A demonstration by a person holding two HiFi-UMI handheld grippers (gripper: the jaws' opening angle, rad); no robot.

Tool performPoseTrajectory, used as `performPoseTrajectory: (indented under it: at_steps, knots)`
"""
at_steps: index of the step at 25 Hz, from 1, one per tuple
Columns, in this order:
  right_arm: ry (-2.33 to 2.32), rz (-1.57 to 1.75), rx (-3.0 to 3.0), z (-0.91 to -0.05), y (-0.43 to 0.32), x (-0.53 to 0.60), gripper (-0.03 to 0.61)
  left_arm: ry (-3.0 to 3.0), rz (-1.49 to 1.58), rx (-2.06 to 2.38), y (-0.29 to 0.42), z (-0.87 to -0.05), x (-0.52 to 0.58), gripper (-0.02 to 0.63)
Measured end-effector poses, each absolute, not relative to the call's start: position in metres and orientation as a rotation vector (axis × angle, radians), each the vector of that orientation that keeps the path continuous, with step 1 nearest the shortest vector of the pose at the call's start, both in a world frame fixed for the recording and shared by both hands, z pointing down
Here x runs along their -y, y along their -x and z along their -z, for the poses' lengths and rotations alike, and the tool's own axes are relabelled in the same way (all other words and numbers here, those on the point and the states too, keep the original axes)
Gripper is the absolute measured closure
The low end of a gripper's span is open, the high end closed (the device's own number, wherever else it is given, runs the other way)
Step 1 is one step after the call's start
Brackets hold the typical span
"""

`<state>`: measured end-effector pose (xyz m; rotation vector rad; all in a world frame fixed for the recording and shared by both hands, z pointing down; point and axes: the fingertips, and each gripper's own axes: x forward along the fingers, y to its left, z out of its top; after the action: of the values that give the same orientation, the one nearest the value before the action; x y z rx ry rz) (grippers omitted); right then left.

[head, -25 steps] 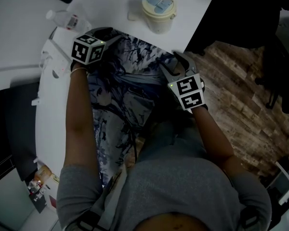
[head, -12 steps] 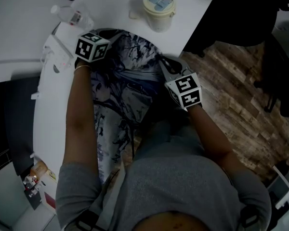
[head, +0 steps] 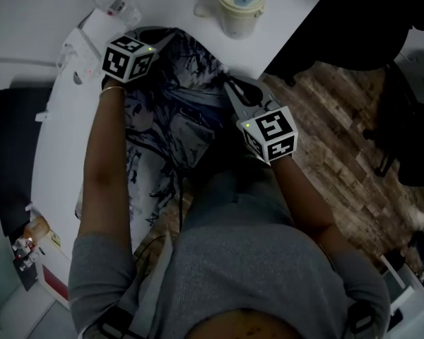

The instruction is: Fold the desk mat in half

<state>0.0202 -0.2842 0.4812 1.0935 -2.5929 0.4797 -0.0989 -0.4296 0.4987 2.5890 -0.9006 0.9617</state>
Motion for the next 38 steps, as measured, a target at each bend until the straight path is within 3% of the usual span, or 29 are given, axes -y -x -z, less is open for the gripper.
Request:
performPoseTrajectory:
  at_steps: [17,38]
  knots:
    - [-0.514,-0.426,2.951,-0.397,0.054,0.215,0.548,-2.575,-0.757,1.228,0.178,-0.421,0.357,0.566]
    - [0.256,-0.431,3.011,-0.367,0.147,0.111,0.546,-2.3,-0.678,1.654,0.288,-0.409,0.232,0.559]
